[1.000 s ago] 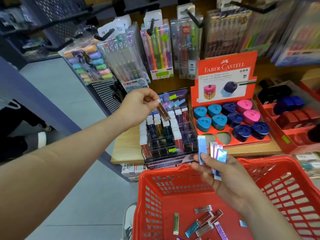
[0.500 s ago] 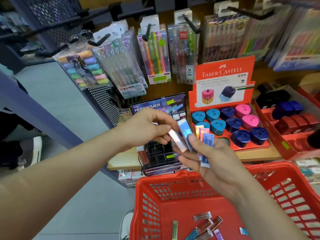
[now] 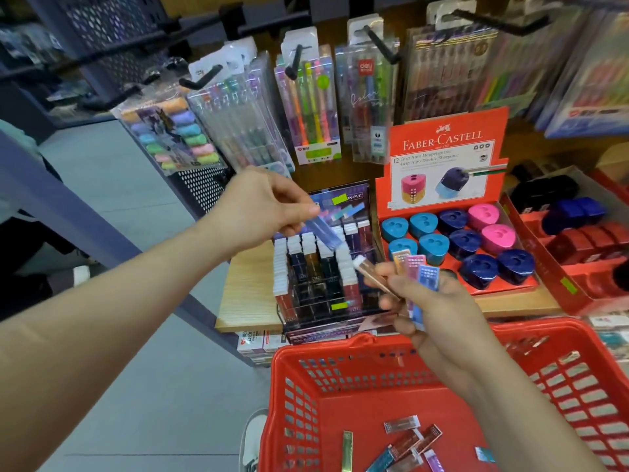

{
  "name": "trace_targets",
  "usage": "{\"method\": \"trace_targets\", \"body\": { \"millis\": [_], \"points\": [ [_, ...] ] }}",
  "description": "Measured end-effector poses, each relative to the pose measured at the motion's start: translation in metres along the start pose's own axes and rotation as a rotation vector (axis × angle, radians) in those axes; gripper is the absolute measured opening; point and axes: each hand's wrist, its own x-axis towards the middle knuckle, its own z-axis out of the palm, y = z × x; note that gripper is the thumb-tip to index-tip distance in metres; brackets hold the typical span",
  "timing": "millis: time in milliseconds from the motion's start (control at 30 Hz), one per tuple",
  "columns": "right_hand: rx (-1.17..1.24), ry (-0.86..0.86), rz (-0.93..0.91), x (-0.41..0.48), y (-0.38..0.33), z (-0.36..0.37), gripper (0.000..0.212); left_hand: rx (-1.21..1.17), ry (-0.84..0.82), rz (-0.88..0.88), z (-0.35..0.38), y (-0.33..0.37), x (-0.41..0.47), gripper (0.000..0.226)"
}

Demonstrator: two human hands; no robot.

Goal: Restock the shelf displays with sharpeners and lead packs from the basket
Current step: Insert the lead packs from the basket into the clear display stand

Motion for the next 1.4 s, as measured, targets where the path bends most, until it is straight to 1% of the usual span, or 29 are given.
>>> {"method": "trace_targets", "body": {
  "millis": [67,233,367,567,733,833,900,967,1067,1233,1400],
  "points": [
    [0.054,0.003,0.019,-0.001,0.002,-0.008,0.02,0.142,0.078,-0.004,-0.008,-0.013,0.005,0.01],
    [0.084,-0.006,0.075,-0.003,0.008,-0.014,0.025,0.384,0.05,0.011,-0.006,-0.045,0.007,0.005],
    [0.102,0.03,0.105,-0.005,0.01,-0.016,0.015,0.395,0.056,0.031,-0.003,-0.047,0.008,0.009],
    [0.131,0.076,0.119,-0.006,0.011,-0.014,0.014,0.367,0.03,0.056,0.002,-0.047,0.011,0.014],
    [0.093,0.065,0.105,-0.003,0.013,-0.015,0.009,0.468,0.07,0.111,0.002,-0.054,0.01,0.016],
    [0.047,0.044,0.106,-0.003,0.015,-0.015,0.013,0.53,0.092,0.16,0.002,-0.056,0.01,0.018],
    [0.015,0.038,0.112,-0.003,0.016,-0.015,0.015,0.597,0.068,0.219,0.003,-0.056,0.01,0.018],
    [-0.012,0.033,0.116,-0.003,0.016,-0.015,0.013,0.646,0.031,0.268,0.005,-0.056,0.008,0.017],
    [-0.001,0.008,0.113,-0.004,0.016,-0.015,0.013,0.687,-0.002,0.31,0.007,-0.057,0.006,0.018],
    [0.034,-0.007,0.117,-0.005,0.017,-0.016,0.015,0.618,-0.029,0.229,0.005,-0.055,0.009,0.017],
    [0.071,-0.004,0.147,-0.005,0.019,-0.014,0.017,0.653,-0.039,0.236,0.011,-0.053,0.011,0.019]
  ]
}}
